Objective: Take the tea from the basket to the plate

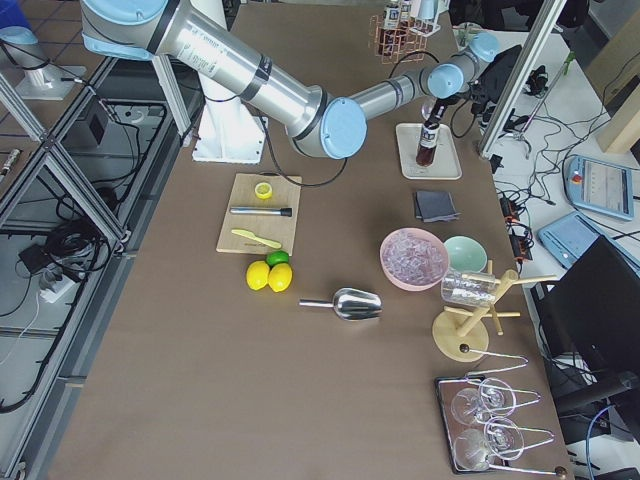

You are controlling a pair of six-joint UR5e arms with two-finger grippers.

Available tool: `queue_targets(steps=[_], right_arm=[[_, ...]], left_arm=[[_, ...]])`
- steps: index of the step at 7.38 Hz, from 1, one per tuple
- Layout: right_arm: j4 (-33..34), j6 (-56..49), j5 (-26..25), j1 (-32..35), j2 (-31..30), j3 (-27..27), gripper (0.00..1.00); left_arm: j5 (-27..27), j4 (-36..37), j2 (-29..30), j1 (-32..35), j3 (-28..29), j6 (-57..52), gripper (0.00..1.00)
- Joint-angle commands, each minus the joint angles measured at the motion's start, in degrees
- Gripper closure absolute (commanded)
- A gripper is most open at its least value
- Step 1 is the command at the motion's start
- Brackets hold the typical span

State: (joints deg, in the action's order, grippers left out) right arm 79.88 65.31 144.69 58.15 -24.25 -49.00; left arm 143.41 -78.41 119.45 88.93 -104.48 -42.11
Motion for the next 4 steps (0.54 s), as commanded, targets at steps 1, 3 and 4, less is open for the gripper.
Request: queue_targets(steps=[1,3,4], right_arm=[[-1.2,0.0,-1.2,-0.8,0.0,0.1,0.70],[-1.2,0.0,-1.2,-1.0,0.0,0.1,0.43],[-1.2,-1.6,-1.5,-1.1,-0.1,0.1,0.42]], left_arm=[[-1.0,-0.6,3.3,3.2,9.5,-4.1,1.00],[-9.2,-10.0,6.6,2.4,16.6,-4.9,1.00],[-10.9,-15.0,6.7,1.3,19.7,-8.5,1.00]])
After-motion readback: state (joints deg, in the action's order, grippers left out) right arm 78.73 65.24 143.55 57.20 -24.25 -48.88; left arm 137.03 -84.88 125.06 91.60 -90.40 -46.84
